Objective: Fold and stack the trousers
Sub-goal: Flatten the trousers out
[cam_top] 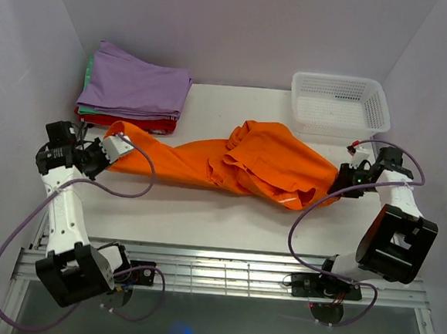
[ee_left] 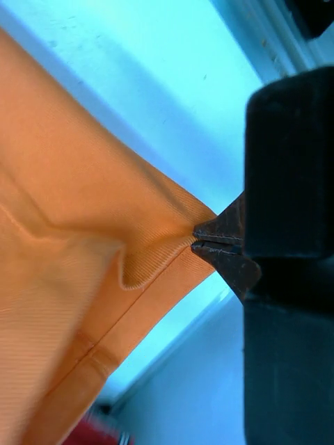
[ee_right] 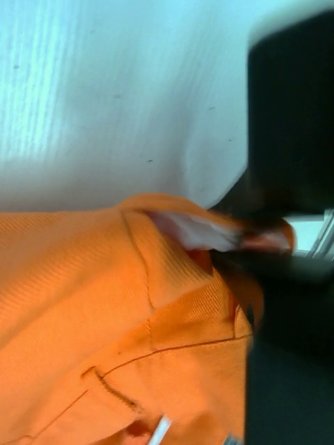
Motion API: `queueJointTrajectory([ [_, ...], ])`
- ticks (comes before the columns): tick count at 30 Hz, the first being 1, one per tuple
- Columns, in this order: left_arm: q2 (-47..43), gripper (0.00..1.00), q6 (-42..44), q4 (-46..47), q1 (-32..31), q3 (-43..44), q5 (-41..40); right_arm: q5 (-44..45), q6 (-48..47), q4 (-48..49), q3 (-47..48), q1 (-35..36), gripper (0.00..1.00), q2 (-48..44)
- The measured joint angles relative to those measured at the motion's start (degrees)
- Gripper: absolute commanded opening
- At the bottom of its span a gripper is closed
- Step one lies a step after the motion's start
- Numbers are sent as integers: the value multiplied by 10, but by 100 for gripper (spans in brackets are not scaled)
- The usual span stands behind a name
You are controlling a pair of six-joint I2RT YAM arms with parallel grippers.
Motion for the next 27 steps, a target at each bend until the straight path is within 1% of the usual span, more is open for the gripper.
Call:
queueJointTrajectory([
  [1,14,12,7,1,19,-22,-1,9,-18,-15,5,-4,61,0],
  [2,35,24,11,1,31,-38,-5,17,-38,-31,11,-7,70,0],
  [3,54,32,12,0,36,-47,-7,22,-56,-42,18,-7,78,0],
  [4,71,46,16,-7,41,-51,-8,27,-72,-55,27,-9,88,-2],
  [5,81,69,24,-13,44,-52,-7,28,-87,-65,35,-10,93,-4],
  [6,82,75,28,-20,46,-52,-2,28,-104,-77,44,-10,93,-9],
  [8,71,77,25,-42,49,-43,15,20,-134,-99,67,-10,92,-22],
  [10,62,77,17,-61,50,-20,39,7,-160,-120,98,-7,94,-39],
  [12,61,78,2,-75,50,12,65,-1,-178,-130,122,13,96,-59],
  [13,64,81,-14,-79,50,27,80,0,-179,-126,127,43,97,-75],
  [15,73,83,-42,-85,50,49,110,9,-175,-119,125,116,99,-101],
  [16,81,86,-61,-86,50,56,123,17,-165,-96,110,180,100,-120],
  [17,89,87,-78,-87,50,58,137,31,-157,-78,93,233,100,-135],
  [18,99,89,-95,-89,50,58,149,44,-146,-55,65,311,95,-149],
  [20,118,92,-131,-90,49,57,167,63,-132,-30,29,396,92,-152],
  [21,127,92,-150,-87,49,54,173,71,-125,-20,15,421,91,-144],
  [23,135,92,-181,-78,46,42,177,98,-110,-4,4,450,92,-102],
  [27,134,93,-229,-57,38,9,171,128,-86,25,33,493,94,-19],
])
